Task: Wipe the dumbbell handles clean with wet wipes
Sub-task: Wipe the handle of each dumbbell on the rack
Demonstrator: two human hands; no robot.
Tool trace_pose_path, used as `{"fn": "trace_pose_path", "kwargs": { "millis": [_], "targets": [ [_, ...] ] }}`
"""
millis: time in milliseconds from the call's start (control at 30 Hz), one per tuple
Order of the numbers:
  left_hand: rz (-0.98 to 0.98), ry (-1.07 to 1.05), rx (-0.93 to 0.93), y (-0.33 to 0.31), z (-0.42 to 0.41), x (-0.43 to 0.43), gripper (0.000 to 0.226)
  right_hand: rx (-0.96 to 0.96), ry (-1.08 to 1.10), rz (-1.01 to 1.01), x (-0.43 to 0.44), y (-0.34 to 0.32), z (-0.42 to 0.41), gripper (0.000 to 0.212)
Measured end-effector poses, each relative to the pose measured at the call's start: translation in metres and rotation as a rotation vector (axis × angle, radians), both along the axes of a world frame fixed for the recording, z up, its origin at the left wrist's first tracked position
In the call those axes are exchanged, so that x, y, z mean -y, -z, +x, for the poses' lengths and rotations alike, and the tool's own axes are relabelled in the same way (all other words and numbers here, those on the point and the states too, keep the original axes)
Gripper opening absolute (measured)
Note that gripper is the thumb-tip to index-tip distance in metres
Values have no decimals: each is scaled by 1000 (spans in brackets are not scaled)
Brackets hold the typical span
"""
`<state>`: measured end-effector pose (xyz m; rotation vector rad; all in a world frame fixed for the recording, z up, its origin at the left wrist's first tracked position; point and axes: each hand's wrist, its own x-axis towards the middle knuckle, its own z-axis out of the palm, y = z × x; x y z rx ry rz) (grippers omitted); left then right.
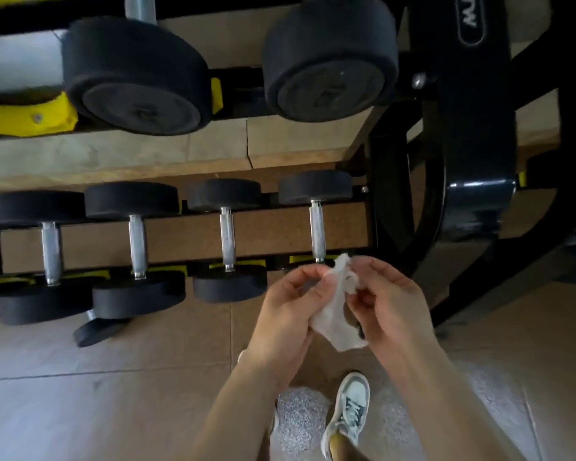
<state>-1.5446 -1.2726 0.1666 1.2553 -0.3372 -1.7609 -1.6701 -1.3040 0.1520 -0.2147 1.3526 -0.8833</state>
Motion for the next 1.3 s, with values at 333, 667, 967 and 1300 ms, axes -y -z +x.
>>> {"fn": "trace_pose_path", "kwargs": {
  "millis": [333, 667, 967, 1300],
  "targets": [
    [-297, 212, 438, 132, 43, 45, 7, -369, -514, -316, 11, 106, 25, 17],
    [-676, 348, 545, 198, 47, 70, 16, 153, -190, -317, 44, 181, 11, 26],
    [-707, 561, 1079, 223, 51, 104, 15, -79, -234, -602, 70, 214, 5, 15],
    [-878, 568, 1324, 251, 36, 109, 19, -515, -437, -807, 103, 241, -4, 21]
  ]
}}
